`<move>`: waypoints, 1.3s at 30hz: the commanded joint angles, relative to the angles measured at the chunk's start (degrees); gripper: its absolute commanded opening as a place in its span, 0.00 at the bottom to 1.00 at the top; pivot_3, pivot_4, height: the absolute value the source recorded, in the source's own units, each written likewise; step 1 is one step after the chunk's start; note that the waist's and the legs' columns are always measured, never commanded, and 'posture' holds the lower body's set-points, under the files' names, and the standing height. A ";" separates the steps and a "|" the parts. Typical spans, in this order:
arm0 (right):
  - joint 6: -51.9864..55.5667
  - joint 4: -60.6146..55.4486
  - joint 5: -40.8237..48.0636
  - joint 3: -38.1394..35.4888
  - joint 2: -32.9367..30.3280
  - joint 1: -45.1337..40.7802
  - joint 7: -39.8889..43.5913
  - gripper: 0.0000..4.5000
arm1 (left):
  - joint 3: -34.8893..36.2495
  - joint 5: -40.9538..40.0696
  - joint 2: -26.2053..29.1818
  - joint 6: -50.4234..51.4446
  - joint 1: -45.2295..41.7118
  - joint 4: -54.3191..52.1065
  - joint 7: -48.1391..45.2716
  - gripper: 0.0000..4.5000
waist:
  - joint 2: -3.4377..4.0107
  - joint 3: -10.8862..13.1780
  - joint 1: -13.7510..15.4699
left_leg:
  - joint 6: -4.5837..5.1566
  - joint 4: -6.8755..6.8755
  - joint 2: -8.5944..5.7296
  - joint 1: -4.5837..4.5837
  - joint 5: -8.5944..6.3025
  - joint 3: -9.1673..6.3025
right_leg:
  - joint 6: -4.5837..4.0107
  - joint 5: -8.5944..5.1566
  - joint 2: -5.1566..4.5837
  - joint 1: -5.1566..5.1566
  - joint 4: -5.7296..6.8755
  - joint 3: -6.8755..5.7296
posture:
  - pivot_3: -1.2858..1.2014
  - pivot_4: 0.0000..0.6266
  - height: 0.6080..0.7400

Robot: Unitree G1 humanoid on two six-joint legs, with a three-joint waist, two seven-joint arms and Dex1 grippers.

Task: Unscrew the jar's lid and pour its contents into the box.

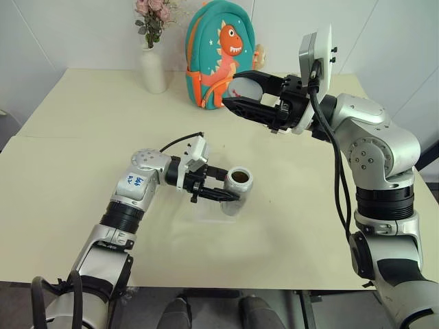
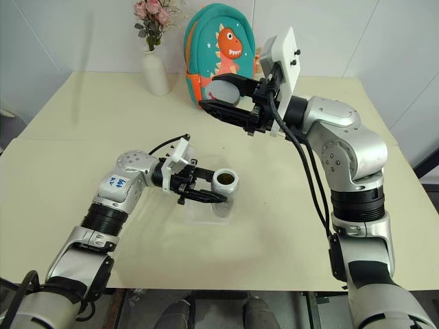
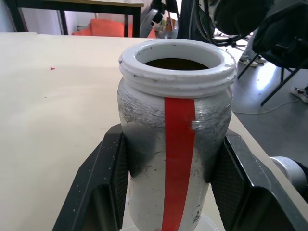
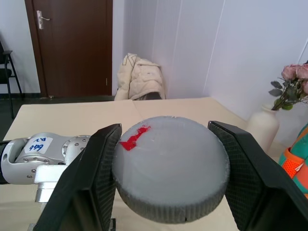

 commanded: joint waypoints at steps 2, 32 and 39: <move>-0.23 -2.94 0.45 -2.93 -0.99 1.20 -1.87 0.57 | 5.32 -1.56 -1.37 -2.16 -6.45 1.29 4.39 0.44 | 0.00 0.00 0.12 | 0.00 0.03 0.00 -0.01 0.00 -0.01 | 0.00 0.00 0.00 0.00 -0.01 -0.01 | 0.52 0.24 1.00; -1.36 -18.50 -8.76 -8.31 -0.92 51.98 -20.66 0.57 | 19.06 0.10 13.66 -11.13 -2.02 3.23 15.09 0.44 | -0.01 0.00 0.23 | -0.04 0.04 -0.04 0.03 0.04 0.02 | 0.04 -0.02 0.02 0.08 0.00 0.08 | 0.52 0.24 1.00; -4.12 -15.79 -10.79 -8.41 -0.53 53.12 -20.37 0.87 | 18.29 3.25 14.00 -19.56 -0.98 3.56 16.99 0.44 | -0.01 0.00 0.14 | -0.04 0.02 -0.03 0.05 0.04 0.03 | 0.04 -0.02 0.03 0.08 0.01 0.08 | 0.52 0.24 1.00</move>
